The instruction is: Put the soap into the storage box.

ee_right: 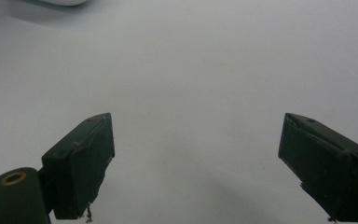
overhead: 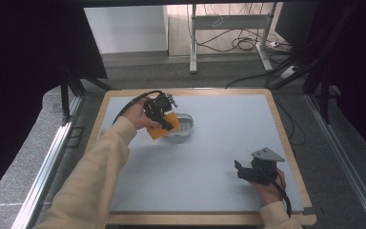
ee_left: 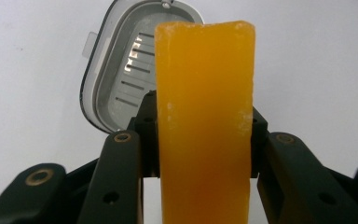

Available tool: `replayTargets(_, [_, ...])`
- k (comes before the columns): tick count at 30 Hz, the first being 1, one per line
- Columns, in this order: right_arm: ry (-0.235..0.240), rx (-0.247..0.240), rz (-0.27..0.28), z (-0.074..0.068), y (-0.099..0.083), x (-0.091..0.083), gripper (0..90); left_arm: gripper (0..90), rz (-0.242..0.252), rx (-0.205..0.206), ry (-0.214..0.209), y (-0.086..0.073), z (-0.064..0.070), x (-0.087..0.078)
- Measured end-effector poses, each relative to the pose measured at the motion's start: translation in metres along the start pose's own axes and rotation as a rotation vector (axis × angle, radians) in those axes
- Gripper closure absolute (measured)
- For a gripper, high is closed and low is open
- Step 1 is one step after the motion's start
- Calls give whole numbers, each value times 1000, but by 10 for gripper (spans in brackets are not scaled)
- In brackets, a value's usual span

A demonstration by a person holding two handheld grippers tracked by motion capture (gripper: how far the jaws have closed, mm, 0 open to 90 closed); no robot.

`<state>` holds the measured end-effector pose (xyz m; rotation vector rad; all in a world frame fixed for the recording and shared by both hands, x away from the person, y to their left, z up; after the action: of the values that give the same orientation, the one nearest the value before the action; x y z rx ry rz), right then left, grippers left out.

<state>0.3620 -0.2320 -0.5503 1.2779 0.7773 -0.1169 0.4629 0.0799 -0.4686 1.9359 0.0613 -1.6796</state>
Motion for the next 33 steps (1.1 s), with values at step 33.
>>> replayTargets(33, [0,5,-3,1,-1,0,108,623,-50,134,-3,35,-18,21])
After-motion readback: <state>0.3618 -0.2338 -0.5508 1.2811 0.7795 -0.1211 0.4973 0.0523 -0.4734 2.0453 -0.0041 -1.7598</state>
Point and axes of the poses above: each handheld gripper's, and its own axes: x roughly forward along the jaws, y roughly out of its top, z roughly to its right, the point moved 7 cm from there along x, roughly forward along the jaws, and after that the axes turned 2 degrees about y, right-handed, at the moved point
